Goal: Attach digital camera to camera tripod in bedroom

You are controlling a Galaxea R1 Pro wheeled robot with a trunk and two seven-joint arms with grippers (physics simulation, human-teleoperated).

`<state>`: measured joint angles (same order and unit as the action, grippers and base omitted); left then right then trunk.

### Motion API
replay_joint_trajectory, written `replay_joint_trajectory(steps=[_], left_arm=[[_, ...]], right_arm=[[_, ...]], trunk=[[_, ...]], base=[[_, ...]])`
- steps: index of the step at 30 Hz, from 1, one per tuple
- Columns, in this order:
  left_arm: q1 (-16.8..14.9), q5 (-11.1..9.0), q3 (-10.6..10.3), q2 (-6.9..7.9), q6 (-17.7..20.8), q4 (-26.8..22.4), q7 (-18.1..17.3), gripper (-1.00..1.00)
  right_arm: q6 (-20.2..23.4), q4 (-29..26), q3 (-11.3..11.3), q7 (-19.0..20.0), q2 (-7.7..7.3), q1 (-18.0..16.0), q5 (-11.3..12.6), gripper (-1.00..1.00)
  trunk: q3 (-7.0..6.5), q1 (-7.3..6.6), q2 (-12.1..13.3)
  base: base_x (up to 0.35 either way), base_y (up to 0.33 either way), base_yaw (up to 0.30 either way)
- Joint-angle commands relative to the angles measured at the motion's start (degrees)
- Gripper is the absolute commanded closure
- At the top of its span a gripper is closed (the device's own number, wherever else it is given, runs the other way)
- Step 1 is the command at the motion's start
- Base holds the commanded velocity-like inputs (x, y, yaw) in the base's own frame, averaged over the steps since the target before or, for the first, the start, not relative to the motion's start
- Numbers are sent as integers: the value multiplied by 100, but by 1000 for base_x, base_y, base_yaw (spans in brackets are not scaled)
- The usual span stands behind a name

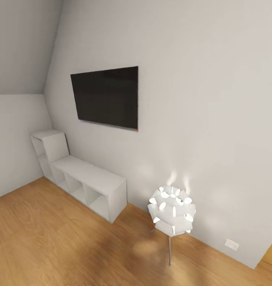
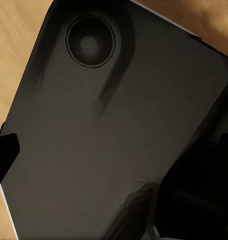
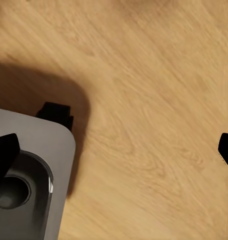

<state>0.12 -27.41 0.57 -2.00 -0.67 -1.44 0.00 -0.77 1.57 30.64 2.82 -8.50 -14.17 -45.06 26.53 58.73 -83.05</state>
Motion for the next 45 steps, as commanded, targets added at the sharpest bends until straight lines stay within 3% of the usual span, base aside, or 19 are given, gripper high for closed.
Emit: replay_joint_trajectory(steps=[1, 11, 33, 45], left_arm=[[1, -23, 4, 0, -6, -6, 0, -100], [0, -20, -2, -1, -10, -12, -8, -100], [4, 13, -6, -24, -12, -15, -9, -100], [3, 34, -13, -29, -13, -15, -8, -100]], right_arm=[[-16, 12, 47, 8, -6, -7, -41, -100], [-213, 10, 36, 8, -78, -7, -38, -100], [-239, 17, 64, 64, -17, -7, 4, -100], [-239, 19, 65, 70, -11, -7, -8, -100]], trunk=[[5, 0, -3], [5, 0, -3], [5, 0, -3], [5, 0, -3]], base=[[1, -1, 277], [0, 0, 277], [-3, -2, 277], [-163, -184, 277]])
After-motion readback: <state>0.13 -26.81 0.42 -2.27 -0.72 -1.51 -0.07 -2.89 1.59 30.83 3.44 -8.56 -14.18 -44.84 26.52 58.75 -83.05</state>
